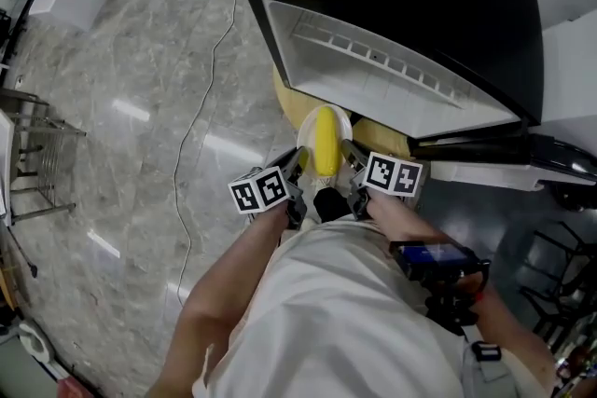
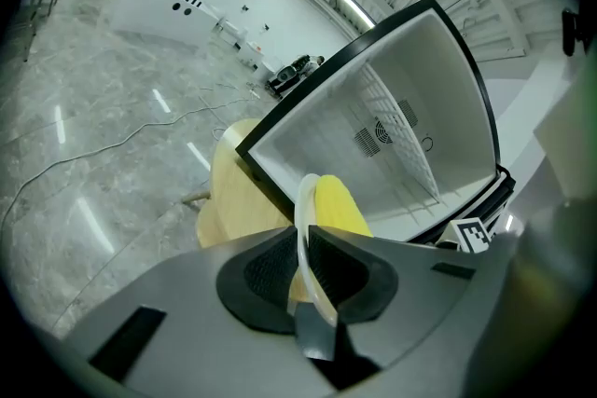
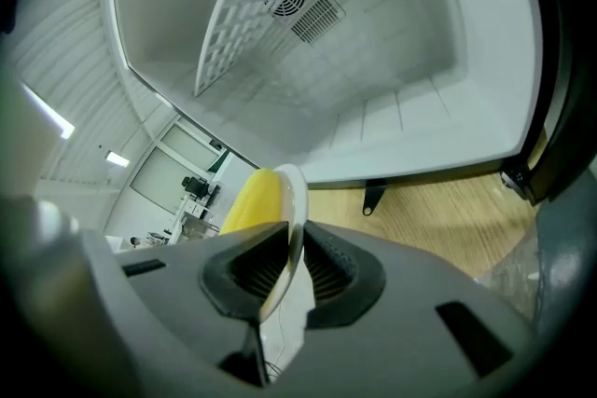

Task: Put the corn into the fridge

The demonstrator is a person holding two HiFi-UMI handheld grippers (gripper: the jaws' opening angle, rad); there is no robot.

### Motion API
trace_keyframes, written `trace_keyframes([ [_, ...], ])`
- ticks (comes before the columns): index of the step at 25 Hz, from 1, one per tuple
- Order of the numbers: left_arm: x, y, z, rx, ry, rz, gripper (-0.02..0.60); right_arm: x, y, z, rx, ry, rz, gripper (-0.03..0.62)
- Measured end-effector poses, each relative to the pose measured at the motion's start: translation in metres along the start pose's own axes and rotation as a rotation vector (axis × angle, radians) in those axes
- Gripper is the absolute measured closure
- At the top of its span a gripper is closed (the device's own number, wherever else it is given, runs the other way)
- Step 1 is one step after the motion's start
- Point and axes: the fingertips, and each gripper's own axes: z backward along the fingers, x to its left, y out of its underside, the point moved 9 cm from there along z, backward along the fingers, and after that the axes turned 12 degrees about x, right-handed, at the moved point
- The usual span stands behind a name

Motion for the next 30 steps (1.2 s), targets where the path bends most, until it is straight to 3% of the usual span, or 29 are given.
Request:
trace_keyframes([
  [15,-0.004,-0.029,-0.039,0.019,-0.035,-0.020,0.538,-0.030,-0.034,-0.015,-0.002,0.004,-0.013,0.546],
  [22,-0.012,-0.020,-0.061,0.012,-0.040,-0.023,0.538,-0.052,-0.037,-0.008,-0.015,0.000,-0.017,0.546],
  [30,-0.005,-0.042,-0.058,-0.011,-0.035,-0.022,0.538,-0.039,-0.054,-0.022,-0.013,0.002,0.001,0.546],
])
